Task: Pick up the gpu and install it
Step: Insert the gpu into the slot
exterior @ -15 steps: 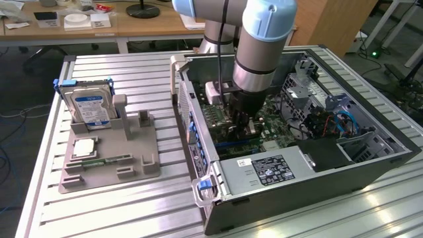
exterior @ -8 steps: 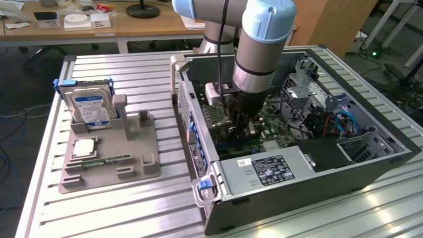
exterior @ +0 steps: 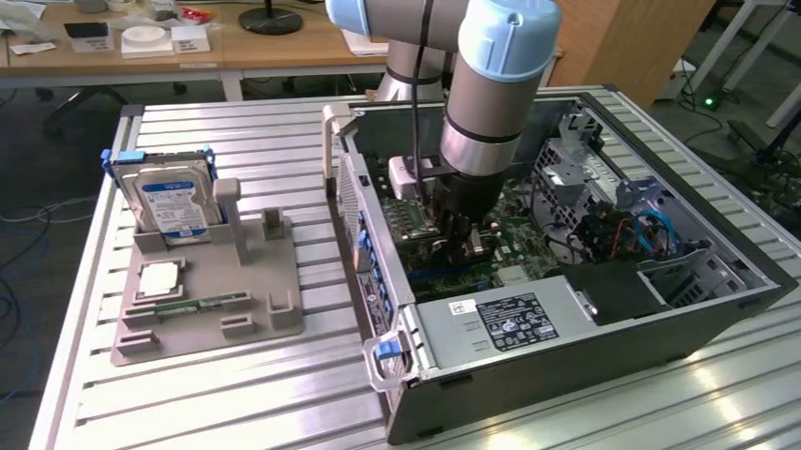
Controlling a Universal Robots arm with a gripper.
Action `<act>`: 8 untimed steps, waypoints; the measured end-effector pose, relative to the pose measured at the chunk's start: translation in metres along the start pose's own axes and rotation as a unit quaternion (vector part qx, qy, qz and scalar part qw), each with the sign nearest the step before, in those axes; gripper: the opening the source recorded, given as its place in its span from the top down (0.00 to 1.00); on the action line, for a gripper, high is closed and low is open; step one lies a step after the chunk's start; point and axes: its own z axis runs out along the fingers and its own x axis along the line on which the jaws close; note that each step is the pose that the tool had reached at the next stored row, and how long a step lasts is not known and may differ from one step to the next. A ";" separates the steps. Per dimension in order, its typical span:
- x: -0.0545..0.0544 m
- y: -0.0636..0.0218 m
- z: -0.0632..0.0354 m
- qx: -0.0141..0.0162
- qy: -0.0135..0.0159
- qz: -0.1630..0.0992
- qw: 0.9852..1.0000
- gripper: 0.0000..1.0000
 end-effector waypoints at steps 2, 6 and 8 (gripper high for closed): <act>0.000 0.0002 0.0000 0.000 0.000 0.000 1.000 0.72; 0.000 0.0002 -0.0008 0.001 0.000 0.000 1.000 0.72; 0.000 0.0004 -0.0011 0.001 0.000 0.000 1.000 0.72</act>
